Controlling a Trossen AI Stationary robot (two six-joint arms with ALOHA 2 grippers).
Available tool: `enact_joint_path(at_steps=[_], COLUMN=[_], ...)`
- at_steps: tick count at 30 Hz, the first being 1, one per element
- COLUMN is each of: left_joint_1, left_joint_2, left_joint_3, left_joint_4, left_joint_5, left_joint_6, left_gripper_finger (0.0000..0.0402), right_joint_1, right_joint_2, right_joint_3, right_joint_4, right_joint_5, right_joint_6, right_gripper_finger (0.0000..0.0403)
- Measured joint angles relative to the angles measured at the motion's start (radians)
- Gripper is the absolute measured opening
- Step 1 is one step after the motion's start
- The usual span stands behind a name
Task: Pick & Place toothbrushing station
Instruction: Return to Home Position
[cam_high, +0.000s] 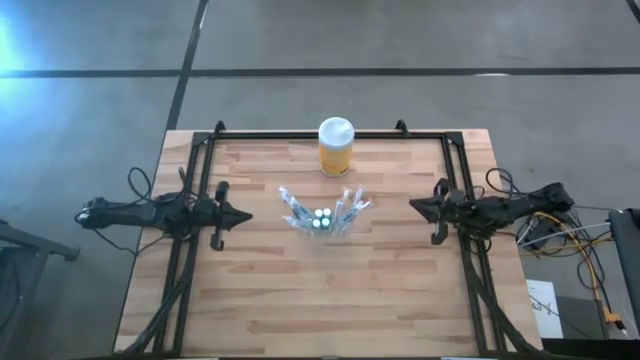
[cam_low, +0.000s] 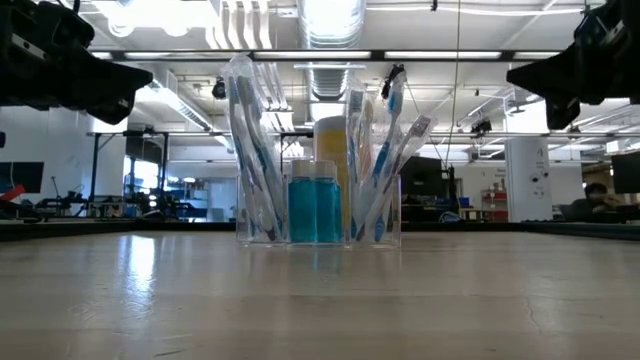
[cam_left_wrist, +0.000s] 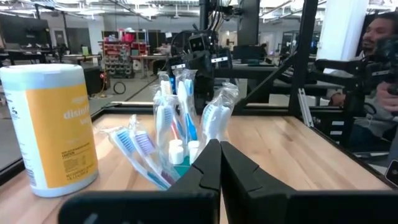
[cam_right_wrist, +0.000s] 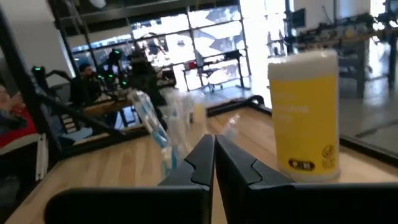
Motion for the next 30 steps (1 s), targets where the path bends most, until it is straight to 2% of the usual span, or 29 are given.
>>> enact_joint_path(at_steps=[10, 16, 30], left_joint_1=[0.000, 0.000, 0.000], left_joint_2=[0.000, 0.003, 0.009], left_joint_3=[-0.001, 0.002, 0.002], left_joint_4=[-0.003, -0.005, 0.006], left_joint_5=[-0.005, -0.073, -0.070], left_joint_6=[-0.004, 0.055, 0.040], left_gripper_finger=[0.0002, 0.0012, 0.0013], right_joint_1=[0.000, 0.000, 0.000], right_joint_2=[0.010, 0.010, 0.011], right_joint_3=[-0.001, -0.001, -0.001], right_joint_4=[-0.019, -0.019, -0.018], right_joint_5=[-0.036, -0.032, -0.031], right_joint_6=[-0.039, -0.020, -0.019], right_gripper_finger=[0.0013, 0.0013, 0.0013])
